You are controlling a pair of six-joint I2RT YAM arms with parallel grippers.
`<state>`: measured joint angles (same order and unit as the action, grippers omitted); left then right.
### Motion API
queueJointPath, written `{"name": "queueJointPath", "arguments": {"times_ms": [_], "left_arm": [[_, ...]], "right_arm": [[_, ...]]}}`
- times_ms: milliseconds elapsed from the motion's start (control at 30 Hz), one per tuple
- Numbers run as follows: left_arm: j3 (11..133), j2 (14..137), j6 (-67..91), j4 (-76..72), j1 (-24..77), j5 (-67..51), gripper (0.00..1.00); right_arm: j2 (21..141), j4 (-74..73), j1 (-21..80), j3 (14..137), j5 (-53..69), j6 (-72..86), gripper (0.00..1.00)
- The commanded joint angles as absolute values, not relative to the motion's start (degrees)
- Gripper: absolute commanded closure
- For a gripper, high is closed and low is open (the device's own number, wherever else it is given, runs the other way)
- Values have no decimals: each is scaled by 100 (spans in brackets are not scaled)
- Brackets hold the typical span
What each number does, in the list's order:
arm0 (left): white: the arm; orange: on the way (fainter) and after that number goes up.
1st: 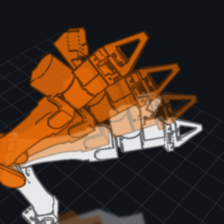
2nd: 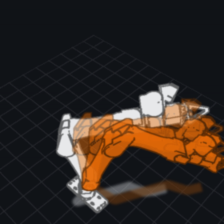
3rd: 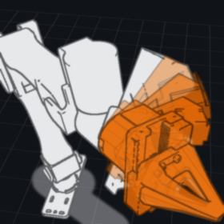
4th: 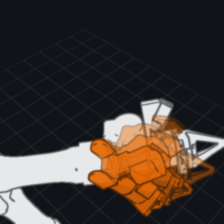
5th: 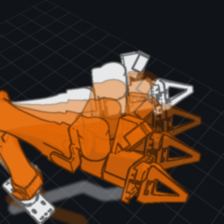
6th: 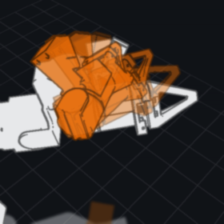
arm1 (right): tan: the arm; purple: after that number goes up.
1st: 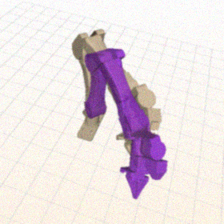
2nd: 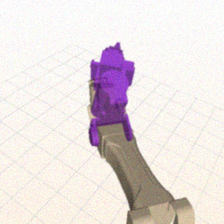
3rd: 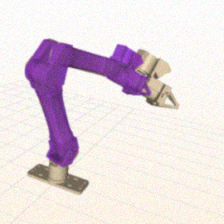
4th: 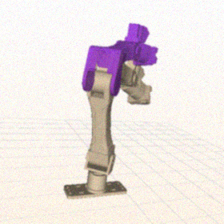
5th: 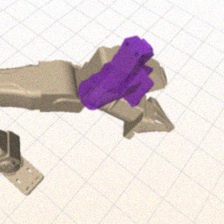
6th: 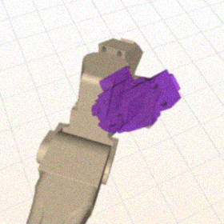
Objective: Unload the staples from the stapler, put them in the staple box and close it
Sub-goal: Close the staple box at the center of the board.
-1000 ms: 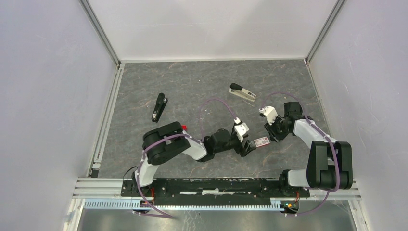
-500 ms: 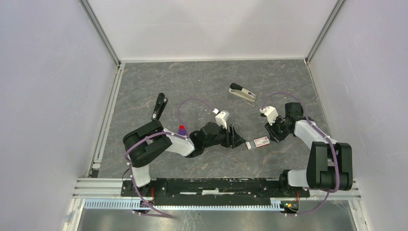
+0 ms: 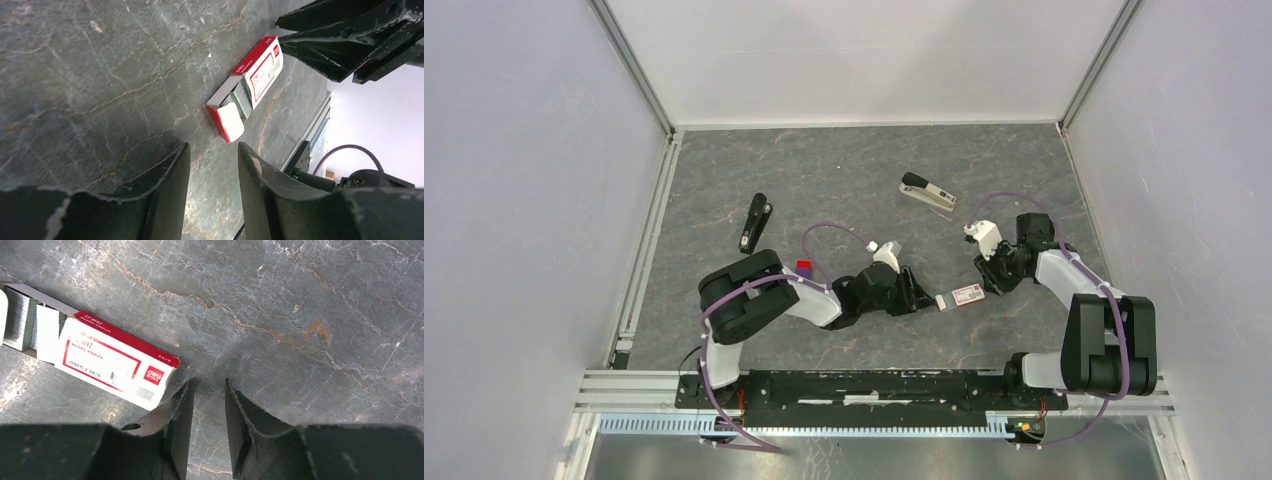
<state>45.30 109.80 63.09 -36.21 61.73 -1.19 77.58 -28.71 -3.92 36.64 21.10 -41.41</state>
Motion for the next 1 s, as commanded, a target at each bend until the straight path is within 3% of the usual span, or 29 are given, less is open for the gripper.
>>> {"name": "queueJointPath", "arguments": {"times_ms": [0, 233, 800, 967], "left_arm": [[4788, 11280, 6722, -3565, 6254, 91, 52], [5033, 11464, 6849, -3312, 6332, 146, 57], [5557, 11841, 6790, -2676, 6365, 325, 79], [5577, 11808, 6783, -2603, 6368, 394, 80]], "right_arm": [[7857, -2818, -399, 3482, 2259, -4175, 65], [7853, -2821, -396, 3507, 2309, -4175, 65], [7788, -2926, -379, 3452, 2487, -4287, 68], [7745, -2961, -344, 3433, 2530, -4341, 69]]}}
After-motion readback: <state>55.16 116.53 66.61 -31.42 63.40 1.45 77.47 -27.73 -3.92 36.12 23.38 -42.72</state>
